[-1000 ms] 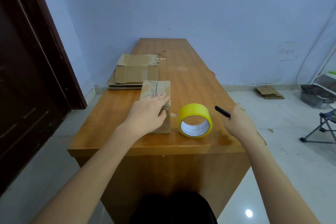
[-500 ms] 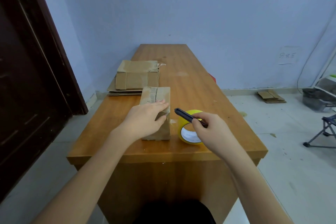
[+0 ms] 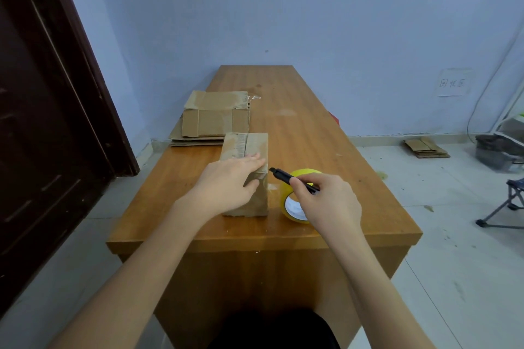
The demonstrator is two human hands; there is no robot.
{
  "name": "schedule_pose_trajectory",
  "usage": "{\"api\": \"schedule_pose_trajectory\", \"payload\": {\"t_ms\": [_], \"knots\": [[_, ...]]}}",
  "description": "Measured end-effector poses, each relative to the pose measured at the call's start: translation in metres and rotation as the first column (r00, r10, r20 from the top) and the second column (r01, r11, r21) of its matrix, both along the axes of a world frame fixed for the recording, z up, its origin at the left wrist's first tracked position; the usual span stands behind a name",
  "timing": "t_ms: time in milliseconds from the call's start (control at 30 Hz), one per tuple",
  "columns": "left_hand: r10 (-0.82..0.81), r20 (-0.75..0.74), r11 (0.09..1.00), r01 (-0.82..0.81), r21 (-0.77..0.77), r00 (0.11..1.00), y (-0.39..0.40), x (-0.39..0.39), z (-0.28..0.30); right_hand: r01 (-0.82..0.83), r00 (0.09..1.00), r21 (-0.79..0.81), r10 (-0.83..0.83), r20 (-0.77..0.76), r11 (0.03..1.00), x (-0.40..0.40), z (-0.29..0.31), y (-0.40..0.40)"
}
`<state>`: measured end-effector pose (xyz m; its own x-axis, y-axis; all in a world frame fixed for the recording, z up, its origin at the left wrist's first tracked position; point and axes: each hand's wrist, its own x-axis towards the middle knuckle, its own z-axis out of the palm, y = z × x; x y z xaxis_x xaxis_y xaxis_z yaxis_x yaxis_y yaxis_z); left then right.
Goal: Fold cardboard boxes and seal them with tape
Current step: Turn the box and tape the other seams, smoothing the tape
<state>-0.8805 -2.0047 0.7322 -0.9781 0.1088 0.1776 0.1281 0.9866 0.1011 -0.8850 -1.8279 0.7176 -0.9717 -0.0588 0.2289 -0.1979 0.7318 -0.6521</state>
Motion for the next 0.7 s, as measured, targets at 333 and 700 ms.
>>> {"api": "schedule_pose_trajectory", "payload": {"t_ms": [333,700], "knots": [[-0.003,0.029,1.0,0.003,-0.003,1.0,0.0,-0.001,0.002,-0.024,0.999,-0.036,0.025,0.021,0.999,0.014,-0.002,0.002],[-0.011,0.046,1.0,0.011,0.0,0.999,0.0,0.0,0.005,-0.031,0.999,0.025,0.031,-0.025,0.999,0.05,-0.008,0.003]]}}
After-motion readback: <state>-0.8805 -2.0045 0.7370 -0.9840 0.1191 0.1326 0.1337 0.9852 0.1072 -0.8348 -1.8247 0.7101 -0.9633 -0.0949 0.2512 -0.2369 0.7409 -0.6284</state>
